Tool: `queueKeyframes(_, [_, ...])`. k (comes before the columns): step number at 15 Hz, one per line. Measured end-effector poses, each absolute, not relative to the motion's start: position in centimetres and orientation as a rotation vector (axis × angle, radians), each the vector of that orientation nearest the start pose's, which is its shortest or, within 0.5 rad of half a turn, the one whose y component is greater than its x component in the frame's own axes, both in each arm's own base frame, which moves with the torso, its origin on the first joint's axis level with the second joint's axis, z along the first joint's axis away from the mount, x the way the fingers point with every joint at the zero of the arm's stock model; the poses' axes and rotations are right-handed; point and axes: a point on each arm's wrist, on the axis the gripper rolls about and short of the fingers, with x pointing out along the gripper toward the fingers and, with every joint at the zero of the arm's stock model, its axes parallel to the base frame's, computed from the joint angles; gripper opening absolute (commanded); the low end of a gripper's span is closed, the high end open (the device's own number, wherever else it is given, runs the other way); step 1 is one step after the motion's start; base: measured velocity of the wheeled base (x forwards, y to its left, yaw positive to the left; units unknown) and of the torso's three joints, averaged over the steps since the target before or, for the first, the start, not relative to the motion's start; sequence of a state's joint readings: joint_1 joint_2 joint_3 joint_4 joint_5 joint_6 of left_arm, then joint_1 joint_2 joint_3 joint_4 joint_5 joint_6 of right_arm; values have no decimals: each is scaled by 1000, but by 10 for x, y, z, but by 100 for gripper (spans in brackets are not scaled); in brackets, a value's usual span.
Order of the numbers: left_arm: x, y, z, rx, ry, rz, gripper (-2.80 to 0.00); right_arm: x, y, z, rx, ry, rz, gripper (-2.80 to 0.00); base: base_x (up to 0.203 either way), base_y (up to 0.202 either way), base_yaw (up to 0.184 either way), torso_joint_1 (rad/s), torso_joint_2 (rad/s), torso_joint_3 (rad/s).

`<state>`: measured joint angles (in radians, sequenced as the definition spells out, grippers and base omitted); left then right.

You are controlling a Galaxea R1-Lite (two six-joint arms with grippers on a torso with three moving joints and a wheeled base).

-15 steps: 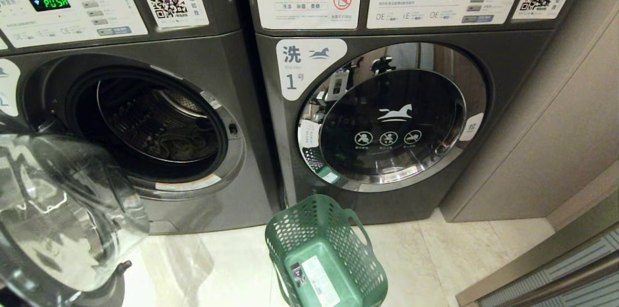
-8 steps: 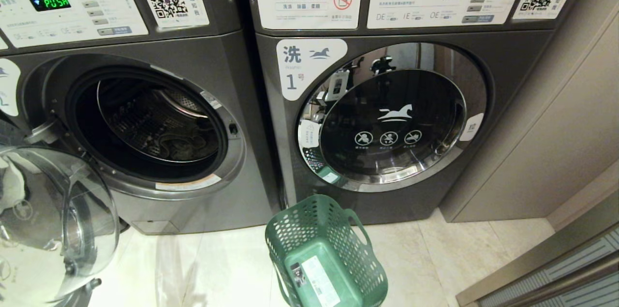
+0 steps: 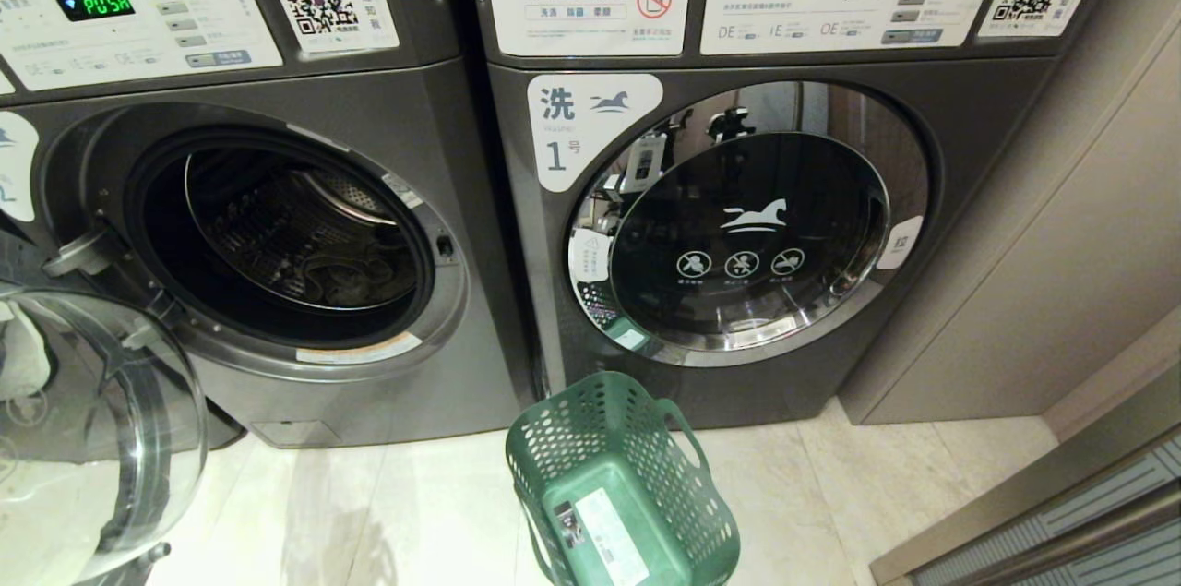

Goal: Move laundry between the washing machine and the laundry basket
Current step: Open the lid of the washing machine

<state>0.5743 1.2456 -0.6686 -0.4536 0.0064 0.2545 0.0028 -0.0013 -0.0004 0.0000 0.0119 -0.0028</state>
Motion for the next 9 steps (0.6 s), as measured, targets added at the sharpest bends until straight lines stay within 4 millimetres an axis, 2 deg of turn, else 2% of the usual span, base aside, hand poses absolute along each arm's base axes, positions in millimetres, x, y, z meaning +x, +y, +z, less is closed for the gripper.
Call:
queueKeyframes(3, [173, 111, 232, 288, 282, 767, -280, -23, 0, 76, -3, -2, 15, -280, 0, 0, 0, 0, 0, 0])
queueKeyframes(6, [179, 132, 226, 278, 293, 851, -280, -23, 0, 76, -3, -2, 14, -280, 0, 0, 0, 0, 0, 0])
queueKeyframes(9, [177, 154, 220, 254, 305, 926, -280, -23, 0, 76, -3, -2, 14, -280, 0, 0, 0, 0, 0, 0])
